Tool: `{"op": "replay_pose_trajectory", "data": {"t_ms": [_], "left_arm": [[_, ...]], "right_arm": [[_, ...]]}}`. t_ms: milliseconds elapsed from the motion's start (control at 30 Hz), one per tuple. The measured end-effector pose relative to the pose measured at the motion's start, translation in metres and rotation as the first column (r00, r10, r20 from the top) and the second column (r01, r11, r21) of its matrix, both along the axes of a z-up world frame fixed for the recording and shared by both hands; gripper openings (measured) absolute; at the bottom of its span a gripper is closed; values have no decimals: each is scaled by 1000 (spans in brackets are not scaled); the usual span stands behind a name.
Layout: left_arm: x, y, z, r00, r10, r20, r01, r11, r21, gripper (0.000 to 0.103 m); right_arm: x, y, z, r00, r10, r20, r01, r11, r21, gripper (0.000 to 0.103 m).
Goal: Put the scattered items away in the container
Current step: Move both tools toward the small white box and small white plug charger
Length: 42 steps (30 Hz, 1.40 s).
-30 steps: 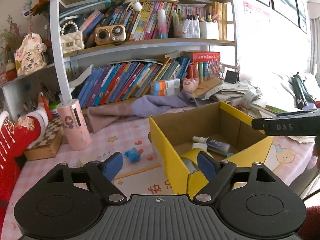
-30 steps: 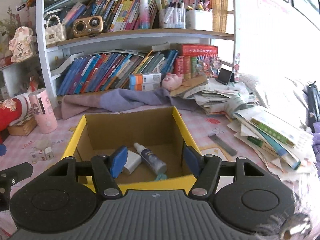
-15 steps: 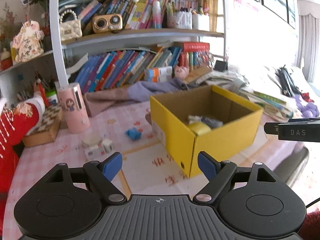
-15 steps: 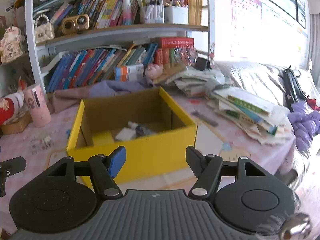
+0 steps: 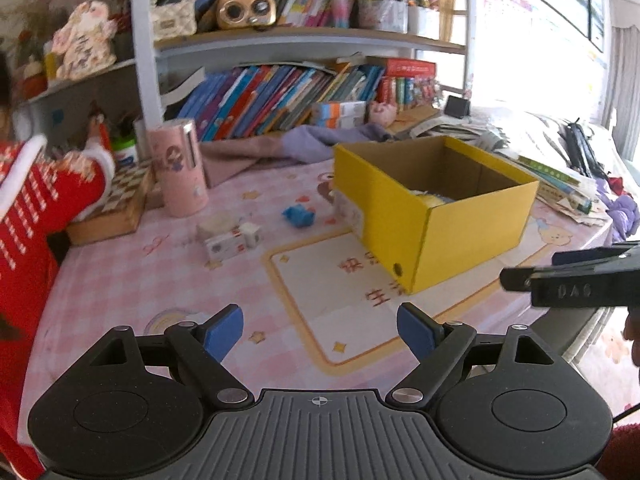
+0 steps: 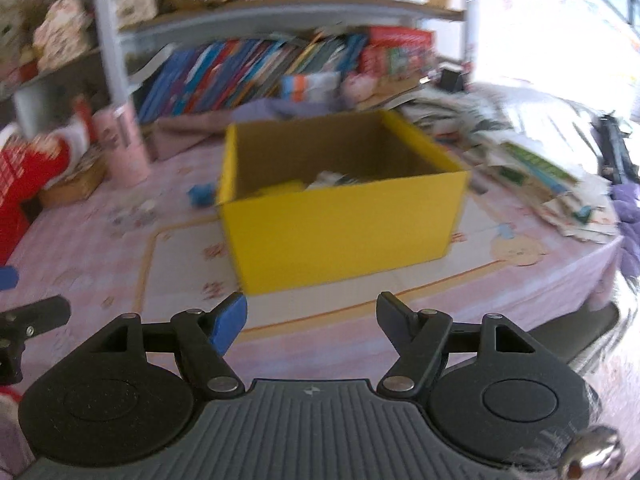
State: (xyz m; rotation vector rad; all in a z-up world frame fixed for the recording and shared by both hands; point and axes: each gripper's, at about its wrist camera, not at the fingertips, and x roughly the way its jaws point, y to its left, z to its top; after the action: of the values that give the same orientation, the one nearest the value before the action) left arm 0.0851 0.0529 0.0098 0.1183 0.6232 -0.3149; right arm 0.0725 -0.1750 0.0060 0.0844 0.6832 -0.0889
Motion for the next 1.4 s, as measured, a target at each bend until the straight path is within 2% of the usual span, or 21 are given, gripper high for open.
{"op": "replay_pose_trajectory", "data": {"t_ms": [167,367,900,1033,1400], "left_arm": [[2,21,-2,998,63,-4,-63,998,-4,87],[-1,36,-5,995,102,-11,-102,995,6,87],[-3,58,-10,985,172,-22,-172,985,-1,87],[1,61,-12,983,180,-22,-180,984,5,87],[41,72,-16,980,197,-32,-196,980,19,87]], "right_arm": [[13,30,-7,993,116,-35,-117,993,-26,70],[20,61,-9,974,223,-36,-225,973,-56,70],[14,108,-12,921,387,-39,-389,916,-98,67],[18,115,-14,905,423,-42,-425,900,-100,57],[55,127,-21,887,459,-55,-462,882,-89,51]]}}
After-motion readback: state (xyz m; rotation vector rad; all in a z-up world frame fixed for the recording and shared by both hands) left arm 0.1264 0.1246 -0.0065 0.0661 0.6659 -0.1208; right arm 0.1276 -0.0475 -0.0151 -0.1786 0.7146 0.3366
